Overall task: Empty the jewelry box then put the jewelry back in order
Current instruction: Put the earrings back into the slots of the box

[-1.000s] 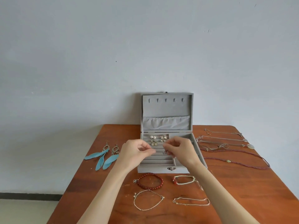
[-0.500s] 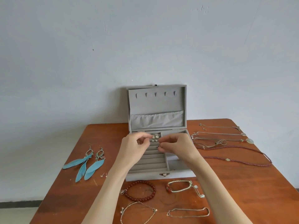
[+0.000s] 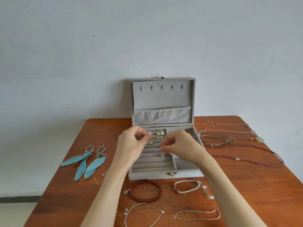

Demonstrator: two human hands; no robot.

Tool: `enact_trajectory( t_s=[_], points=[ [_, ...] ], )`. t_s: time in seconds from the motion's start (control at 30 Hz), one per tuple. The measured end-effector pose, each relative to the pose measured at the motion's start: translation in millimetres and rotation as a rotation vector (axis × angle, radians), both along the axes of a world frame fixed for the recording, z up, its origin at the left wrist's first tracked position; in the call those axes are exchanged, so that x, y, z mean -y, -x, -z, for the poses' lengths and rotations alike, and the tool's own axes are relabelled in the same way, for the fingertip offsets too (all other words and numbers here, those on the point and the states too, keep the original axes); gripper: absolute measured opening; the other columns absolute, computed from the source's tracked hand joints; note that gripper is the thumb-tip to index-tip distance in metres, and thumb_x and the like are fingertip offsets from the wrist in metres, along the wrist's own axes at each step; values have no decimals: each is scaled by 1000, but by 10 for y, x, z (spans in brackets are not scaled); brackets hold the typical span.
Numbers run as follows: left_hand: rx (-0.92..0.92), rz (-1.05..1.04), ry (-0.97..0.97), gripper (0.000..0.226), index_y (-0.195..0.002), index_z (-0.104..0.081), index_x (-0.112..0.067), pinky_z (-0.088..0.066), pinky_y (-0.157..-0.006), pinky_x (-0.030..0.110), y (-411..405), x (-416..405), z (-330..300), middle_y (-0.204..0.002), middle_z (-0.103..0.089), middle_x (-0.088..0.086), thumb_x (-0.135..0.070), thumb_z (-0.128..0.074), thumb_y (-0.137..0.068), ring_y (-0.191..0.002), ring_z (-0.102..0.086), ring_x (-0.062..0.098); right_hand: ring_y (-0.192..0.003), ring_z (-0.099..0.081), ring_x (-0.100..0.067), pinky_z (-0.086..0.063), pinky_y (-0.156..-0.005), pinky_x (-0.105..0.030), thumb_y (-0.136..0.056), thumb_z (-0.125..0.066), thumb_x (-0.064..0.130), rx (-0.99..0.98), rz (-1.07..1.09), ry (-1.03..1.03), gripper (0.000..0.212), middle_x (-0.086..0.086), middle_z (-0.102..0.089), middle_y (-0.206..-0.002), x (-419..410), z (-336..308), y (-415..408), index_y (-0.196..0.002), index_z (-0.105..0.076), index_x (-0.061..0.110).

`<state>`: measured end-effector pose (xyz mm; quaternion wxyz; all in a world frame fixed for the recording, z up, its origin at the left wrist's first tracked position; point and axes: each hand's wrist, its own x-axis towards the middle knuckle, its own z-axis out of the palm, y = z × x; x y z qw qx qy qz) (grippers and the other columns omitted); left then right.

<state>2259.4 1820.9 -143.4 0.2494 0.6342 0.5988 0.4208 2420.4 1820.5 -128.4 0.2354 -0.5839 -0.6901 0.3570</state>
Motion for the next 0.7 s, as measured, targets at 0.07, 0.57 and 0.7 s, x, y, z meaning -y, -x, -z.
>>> enact_trajectory(
  t_s=[0.07, 0.57, 0.7],
  points=[
    [-17, -2, -19, 10, -76, -60, -20, -39, -56, 4, -6, -9, 24, -70, -63, -7, -21, -69, -82, -62, -54, 3, -77, -60, -6, -44, -64, -10, -79, -67, 13, 49, 15, -33, 7, 8, -64, -73, -25, 9, 22, -80, -73, 16],
    [25, 31, -125, 11, -94, -70, -17, -36, -66, -2, -32, -28, 51, -81, -68, -12, -13, -64, -86, -72, -57, -14, -95, -59, -32, -47, -81, -34, -83, -48, 4, 485, 127, -222, 24, -12, -68, -99, -226, 110, 230, -95, -69, 7],
    [97, 12, -129, 6, -85, -71, -16, -37, -66, -2, -31, -23, 30, -79, -68, -12, -12, -68, -82, -76, -59, -16, -99, -57, -29, -43, -81, -32, -82, -51, 5, 431, 161, -225, 21, -10, -68, -99, -211, 107, 220, -93, -67, 11]
  ],
)
